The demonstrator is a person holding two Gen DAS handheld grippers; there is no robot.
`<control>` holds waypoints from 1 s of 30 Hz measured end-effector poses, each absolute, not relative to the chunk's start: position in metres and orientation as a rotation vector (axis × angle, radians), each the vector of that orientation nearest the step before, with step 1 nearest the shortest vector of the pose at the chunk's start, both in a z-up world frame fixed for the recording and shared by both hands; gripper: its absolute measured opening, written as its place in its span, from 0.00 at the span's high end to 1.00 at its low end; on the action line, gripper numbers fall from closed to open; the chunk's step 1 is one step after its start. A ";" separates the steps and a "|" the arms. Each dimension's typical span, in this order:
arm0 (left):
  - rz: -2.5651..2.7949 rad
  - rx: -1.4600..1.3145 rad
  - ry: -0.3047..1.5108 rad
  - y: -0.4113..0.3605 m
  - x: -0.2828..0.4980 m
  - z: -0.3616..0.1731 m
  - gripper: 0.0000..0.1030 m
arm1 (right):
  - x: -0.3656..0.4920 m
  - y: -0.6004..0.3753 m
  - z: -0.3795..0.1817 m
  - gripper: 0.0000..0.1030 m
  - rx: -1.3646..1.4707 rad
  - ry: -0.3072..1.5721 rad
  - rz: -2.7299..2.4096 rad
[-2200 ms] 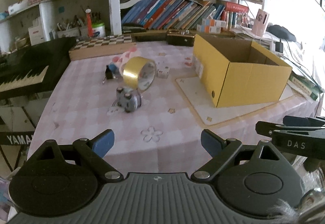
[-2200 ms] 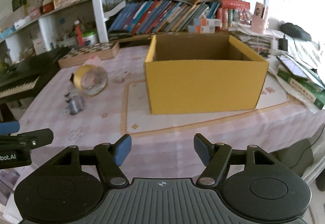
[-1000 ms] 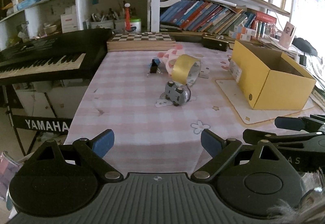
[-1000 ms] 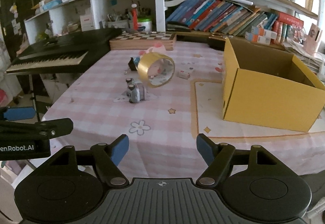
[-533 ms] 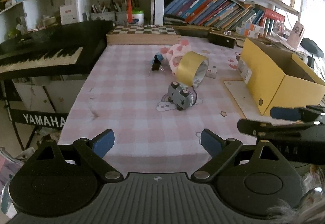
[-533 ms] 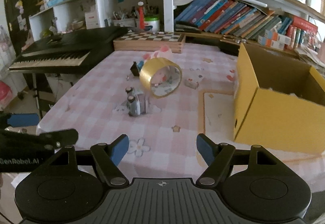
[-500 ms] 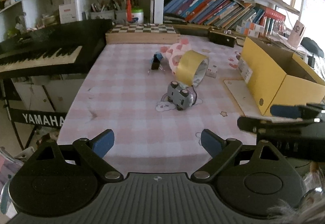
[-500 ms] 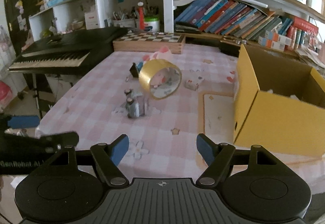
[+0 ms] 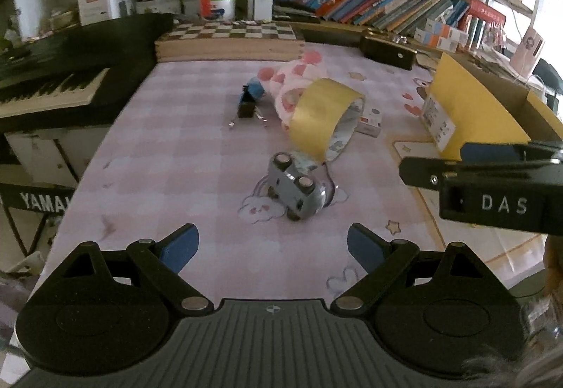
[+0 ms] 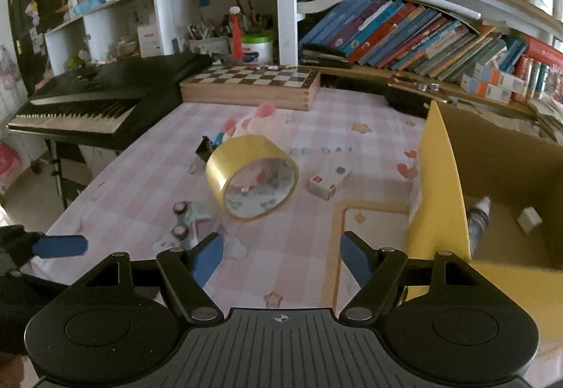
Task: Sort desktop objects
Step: 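Grasp the grey toy car with the left tool while the right tool approaches the yellow tape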
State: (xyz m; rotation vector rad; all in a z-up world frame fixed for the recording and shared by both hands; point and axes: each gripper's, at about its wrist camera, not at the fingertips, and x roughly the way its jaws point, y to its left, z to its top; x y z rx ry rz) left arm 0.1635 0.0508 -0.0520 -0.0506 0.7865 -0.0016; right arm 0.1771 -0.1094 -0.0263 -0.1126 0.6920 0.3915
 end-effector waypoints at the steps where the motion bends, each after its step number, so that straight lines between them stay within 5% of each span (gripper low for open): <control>1: -0.008 -0.048 0.791 0.049 0.168 -0.054 0.13 | 0.180 -0.109 -0.027 0.27 -0.114 0.692 0.394; 14: -0.021 -0.010 0.814 0.028 0.224 -0.075 0.22 | 0.228 -0.108 -0.030 0.21 -0.145 0.705 0.455; 17: -0.030 0.007 0.822 0.024 0.232 -0.080 0.31 | 0.237 -0.107 -0.031 0.19 -0.147 0.709 0.461; 22: -0.046 -0.011 0.839 0.029 0.237 -0.081 0.60 | 0.248 -0.102 -0.034 0.12 -0.149 0.726 0.489; 30: -0.005 -0.038 0.862 0.052 0.229 -0.075 0.66 | 0.264 -0.079 -0.046 0.03 -0.163 0.792 0.575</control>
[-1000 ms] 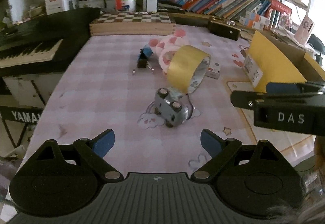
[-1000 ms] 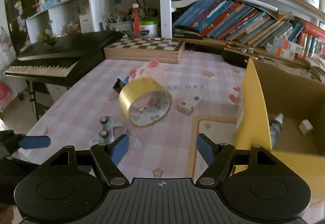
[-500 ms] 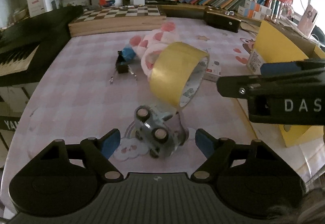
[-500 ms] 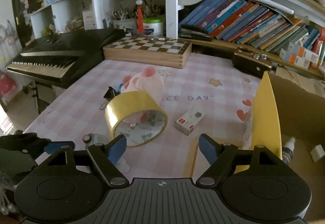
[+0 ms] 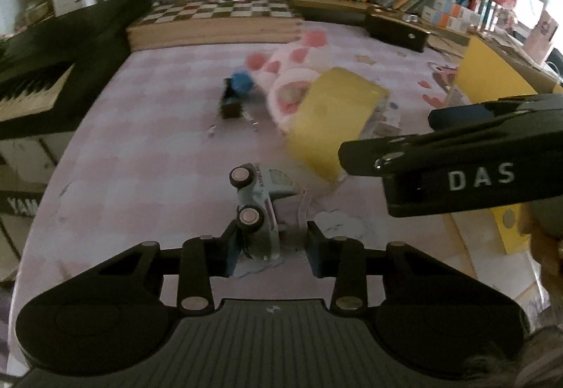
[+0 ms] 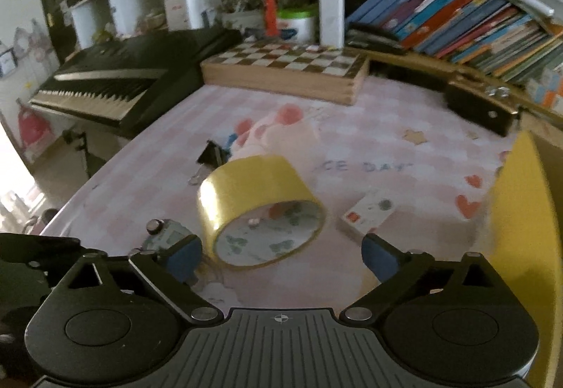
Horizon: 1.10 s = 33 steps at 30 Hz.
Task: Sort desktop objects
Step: 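Grasp the yellow tape roll with the right tool and lift it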
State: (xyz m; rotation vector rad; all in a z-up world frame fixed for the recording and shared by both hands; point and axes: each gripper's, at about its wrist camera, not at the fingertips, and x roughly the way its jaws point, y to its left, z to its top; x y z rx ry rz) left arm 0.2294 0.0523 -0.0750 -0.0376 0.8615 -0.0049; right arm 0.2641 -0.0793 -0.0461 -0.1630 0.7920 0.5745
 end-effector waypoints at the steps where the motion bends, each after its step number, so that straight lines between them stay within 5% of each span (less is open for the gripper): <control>1: 0.007 -0.044 0.865 0.056 0.228 -0.075 0.66 | 0.266 -0.076 -0.048 0.03 -0.165 0.800 0.586; 20: 0.146 -0.136 0.833 0.090 0.210 -0.059 0.66 | 0.297 -0.047 -0.084 0.07 -0.209 0.834 0.653; 33: 0.076 -0.164 0.735 0.090 0.199 -0.025 0.66 | 0.270 -0.068 -0.044 0.08 -0.158 0.740 0.638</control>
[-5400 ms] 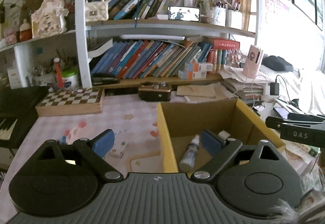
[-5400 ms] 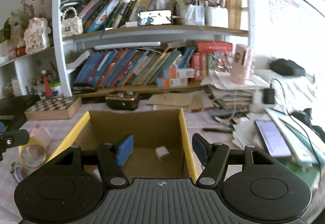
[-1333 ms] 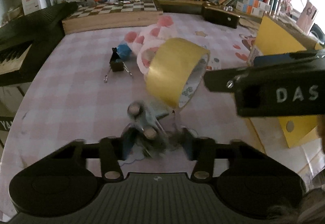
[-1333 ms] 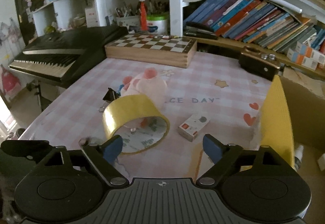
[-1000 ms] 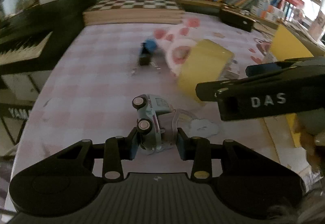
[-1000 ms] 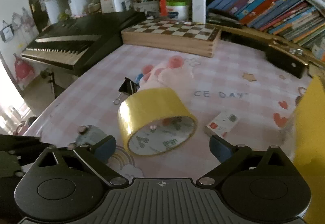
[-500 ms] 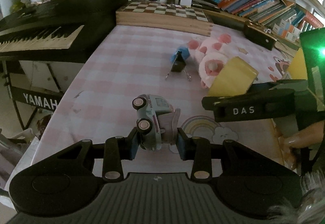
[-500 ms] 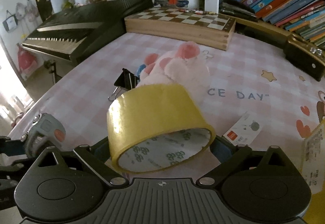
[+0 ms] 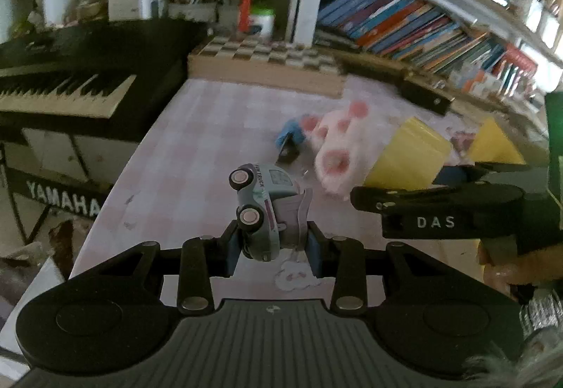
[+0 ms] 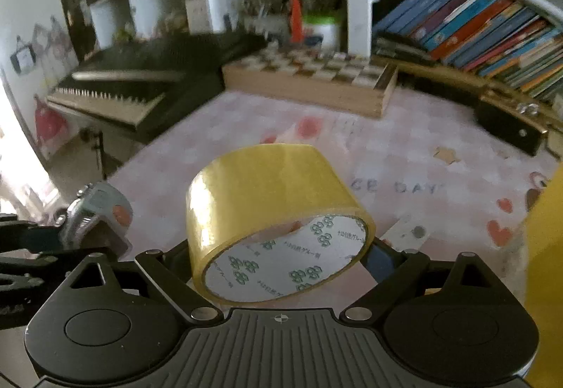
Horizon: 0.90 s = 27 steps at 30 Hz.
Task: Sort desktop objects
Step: 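Grasp the yellow tape roll with the right tool and lift it, then carry the toy car and tape roll toward the yellow box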
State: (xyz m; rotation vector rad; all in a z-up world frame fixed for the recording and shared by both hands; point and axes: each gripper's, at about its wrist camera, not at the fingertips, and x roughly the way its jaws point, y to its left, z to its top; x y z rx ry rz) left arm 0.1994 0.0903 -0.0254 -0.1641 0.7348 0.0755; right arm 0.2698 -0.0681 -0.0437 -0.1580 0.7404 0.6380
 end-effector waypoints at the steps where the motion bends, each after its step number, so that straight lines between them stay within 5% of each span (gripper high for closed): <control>1: 0.064 -0.168 0.723 0.090 0.198 -0.021 0.66 | 0.266 -0.072 -0.038 0.08 -0.150 0.727 0.632; 27: -0.162 -0.192 0.615 0.075 0.099 0.011 0.66 | 0.147 -0.119 0.008 0.08 -0.049 0.667 0.465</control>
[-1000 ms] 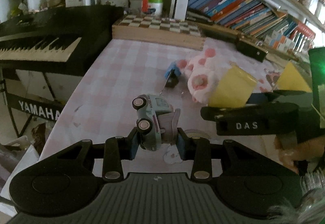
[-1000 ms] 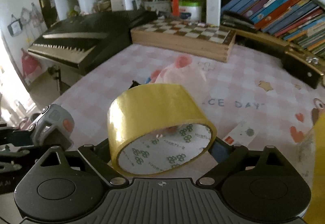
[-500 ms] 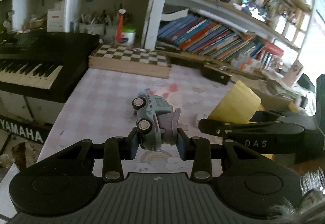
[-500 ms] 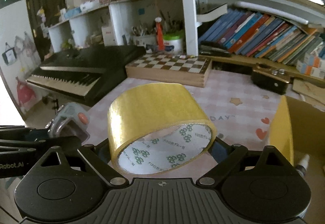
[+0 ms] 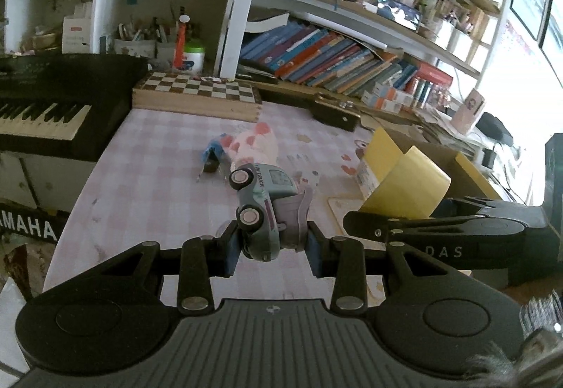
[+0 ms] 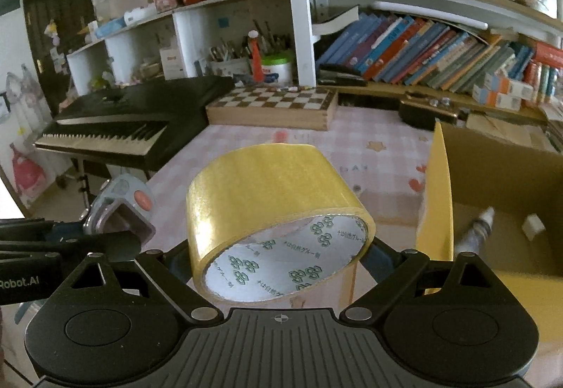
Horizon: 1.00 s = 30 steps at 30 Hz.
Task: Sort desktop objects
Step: 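Carry the toy car and tape roll toward the yellow box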
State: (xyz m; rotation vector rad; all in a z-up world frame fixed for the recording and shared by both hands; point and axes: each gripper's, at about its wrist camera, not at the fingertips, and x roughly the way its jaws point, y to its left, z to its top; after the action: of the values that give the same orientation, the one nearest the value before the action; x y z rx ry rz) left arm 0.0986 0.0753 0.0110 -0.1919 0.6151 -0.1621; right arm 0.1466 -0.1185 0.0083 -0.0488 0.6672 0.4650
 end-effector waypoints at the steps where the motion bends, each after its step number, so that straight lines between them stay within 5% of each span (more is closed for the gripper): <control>1: -0.167 -0.192 0.618 0.076 0.094 0.011 0.66 | 0.139 -0.119 0.008 0.08 -0.047 0.669 0.459; 30: -0.478 -0.075 0.677 0.042 0.013 0.006 0.66 | 0.004 -0.165 -0.003 0.08 0.092 0.702 0.160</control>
State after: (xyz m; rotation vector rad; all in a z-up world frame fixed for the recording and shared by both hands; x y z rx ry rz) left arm 0.0125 0.0424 0.0058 -0.0753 0.6767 -0.4783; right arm 0.0036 -0.1645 -0.0034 0.0922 0.7019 0.1596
